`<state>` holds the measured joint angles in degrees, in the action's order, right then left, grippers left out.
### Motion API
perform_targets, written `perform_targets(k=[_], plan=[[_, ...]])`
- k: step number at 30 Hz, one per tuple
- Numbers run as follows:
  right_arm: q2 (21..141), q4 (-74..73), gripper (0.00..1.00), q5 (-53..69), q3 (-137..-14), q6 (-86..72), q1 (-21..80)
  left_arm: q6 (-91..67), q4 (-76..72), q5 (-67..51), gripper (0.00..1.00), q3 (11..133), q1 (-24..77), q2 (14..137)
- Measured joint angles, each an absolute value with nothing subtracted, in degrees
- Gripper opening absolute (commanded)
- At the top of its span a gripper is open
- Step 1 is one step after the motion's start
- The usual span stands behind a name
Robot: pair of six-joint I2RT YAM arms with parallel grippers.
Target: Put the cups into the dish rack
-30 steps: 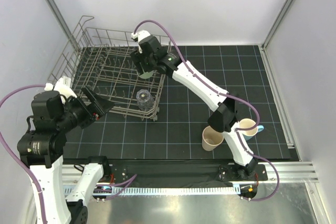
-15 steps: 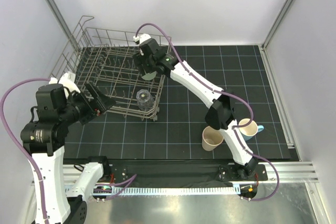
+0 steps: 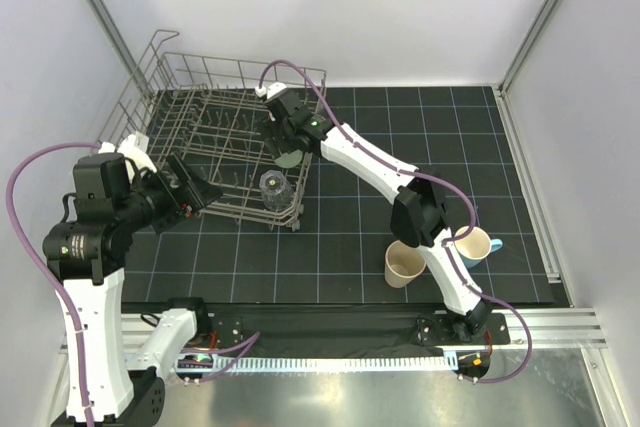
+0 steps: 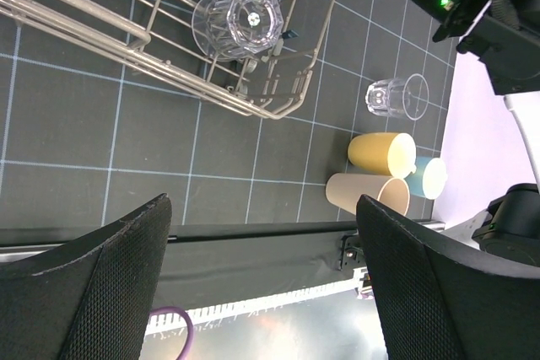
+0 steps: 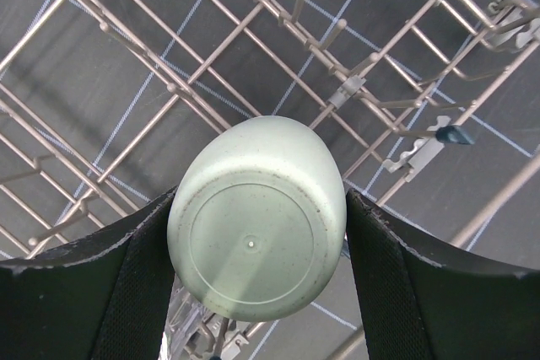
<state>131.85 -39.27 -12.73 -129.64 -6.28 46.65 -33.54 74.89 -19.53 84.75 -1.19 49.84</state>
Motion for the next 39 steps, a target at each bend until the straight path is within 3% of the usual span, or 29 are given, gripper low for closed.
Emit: perform_targets(k=[8, 12, 17, 21, 25, 34, 39], plan=[[131.9, -37.2, 0.07, -12.4, -127.7, -6.4, 46.6, -32.7, 75.4, -19.5, 0.88, 85.0, -1.2, 50.2], [131.9, -36.9, 0.32, -12.2, -127.7, -6.6, 46.5, -32.5, 75.6, -19.5, 0.88, 85.1, -1.2, 50.4], [131.9, -36.5, 0.48, -11.7, -126.9, -6.7, 46.4, -32.6, 75.8, -19.6, 0.88, 85.1, -1.2, 50.6], [131.9, -36.4, 0.83, -11.4, -126.9, -6.8, 46.4, -32.7, 75.7, -19.8, 0.88, 85.1, -1.2, 50.8], [131.9, -36.0, 0.99, -11.3, -127.0, -6.9, 46.4, -33.0, 75.7, -20.4, 0.88, 85.1, -1.2, 51.2], [131.2, -39.4, 1.00, -11.5, -129.7, -6.8, 46.4, -35.7, 74.4, -21.4, 0.87, 85.3, -1.2, 51.9], [124.6, -43.7, 0.99, -11.9, -129.8, -6.8, 46.3, -38.2, 71.7, -22.5, 0.87, 85.2, -1.2, 52.4]])
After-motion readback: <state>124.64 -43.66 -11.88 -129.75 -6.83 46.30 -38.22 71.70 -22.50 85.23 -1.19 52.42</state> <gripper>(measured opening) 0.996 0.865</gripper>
